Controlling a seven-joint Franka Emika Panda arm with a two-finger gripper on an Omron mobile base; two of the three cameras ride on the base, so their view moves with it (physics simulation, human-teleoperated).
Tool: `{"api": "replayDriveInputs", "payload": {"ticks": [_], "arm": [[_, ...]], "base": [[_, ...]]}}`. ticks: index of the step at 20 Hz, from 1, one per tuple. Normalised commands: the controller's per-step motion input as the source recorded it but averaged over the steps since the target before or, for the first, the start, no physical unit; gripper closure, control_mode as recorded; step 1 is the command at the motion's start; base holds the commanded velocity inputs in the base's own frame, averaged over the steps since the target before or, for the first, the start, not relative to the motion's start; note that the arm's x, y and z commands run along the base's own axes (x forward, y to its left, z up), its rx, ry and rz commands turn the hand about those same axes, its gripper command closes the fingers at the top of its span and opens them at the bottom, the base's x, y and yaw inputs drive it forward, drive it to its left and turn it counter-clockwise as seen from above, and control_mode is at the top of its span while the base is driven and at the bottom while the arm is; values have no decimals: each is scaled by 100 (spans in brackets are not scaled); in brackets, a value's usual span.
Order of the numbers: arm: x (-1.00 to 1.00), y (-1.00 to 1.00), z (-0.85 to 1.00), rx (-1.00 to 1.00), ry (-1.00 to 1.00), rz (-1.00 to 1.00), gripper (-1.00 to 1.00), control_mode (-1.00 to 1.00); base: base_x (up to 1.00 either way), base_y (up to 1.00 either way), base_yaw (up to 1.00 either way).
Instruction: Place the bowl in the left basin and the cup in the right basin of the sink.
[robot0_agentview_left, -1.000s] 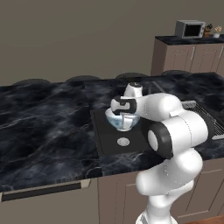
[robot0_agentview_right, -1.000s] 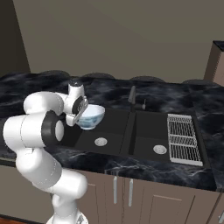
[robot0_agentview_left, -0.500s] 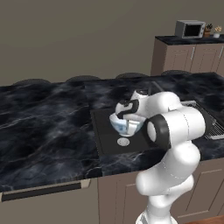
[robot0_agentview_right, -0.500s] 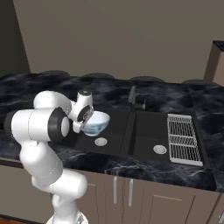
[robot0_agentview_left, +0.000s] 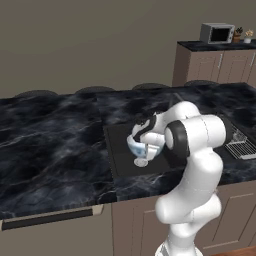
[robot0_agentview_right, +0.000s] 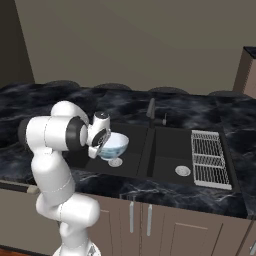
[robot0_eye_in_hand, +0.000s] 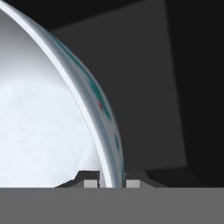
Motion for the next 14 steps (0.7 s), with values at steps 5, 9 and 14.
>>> {"api": "replayDriveInputs", "payload": {"ticks": [5,9,14], "arm": [[23,-2,-41,0,-3,0,100,-100],[21,-1,-41,0,0,0,100,-100],[22,0,-41,0,0,0,100,-100]], "base": [[0,0,0],[0,0,0],[0,0,0]]}}
